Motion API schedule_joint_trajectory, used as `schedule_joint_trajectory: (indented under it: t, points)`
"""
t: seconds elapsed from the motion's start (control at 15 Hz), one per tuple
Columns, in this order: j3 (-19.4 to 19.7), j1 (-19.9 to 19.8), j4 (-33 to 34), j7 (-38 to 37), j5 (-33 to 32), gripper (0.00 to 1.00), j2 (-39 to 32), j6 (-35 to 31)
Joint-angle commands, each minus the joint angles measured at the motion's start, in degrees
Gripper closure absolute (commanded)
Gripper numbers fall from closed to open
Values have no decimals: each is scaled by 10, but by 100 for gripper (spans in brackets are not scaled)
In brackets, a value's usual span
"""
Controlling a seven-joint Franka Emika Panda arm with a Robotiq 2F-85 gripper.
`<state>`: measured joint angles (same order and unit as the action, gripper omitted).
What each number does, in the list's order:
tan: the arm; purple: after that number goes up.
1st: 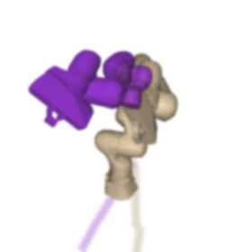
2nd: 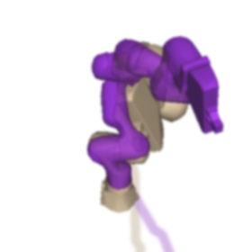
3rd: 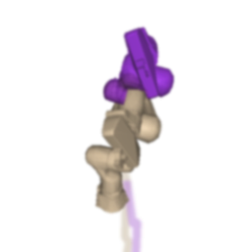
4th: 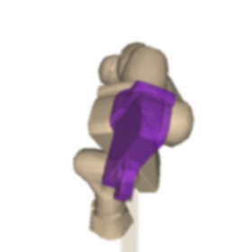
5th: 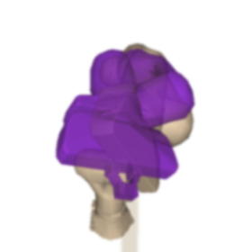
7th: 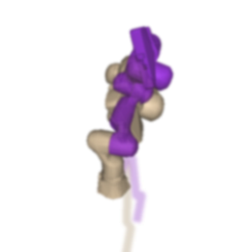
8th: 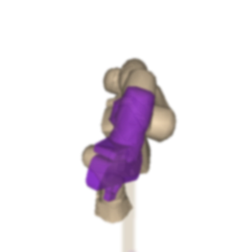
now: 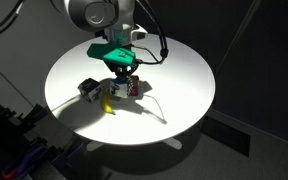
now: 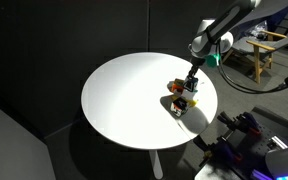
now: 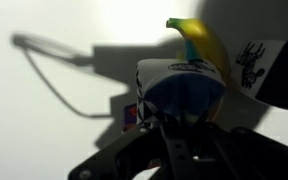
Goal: Pick up the block with the number four on it and move it to the left side of the table
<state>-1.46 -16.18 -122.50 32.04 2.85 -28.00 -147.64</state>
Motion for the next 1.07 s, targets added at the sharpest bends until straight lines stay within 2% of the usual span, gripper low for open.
schedule_joint_trajectory:
  t: [0.0,0.53,0.6,0.67,1.0]
  points:
    - [-6,14,-26,-54,16,94,32,-10]
    - [-8,73,-23,-182,19,95,25,-70]
    - [-7,78,-24,-190,16,95,25,-75]
    - [-9,70,-15,-171,11,84,16,-62]
    - [-8,77,-15,-182,11,84,16,-66]
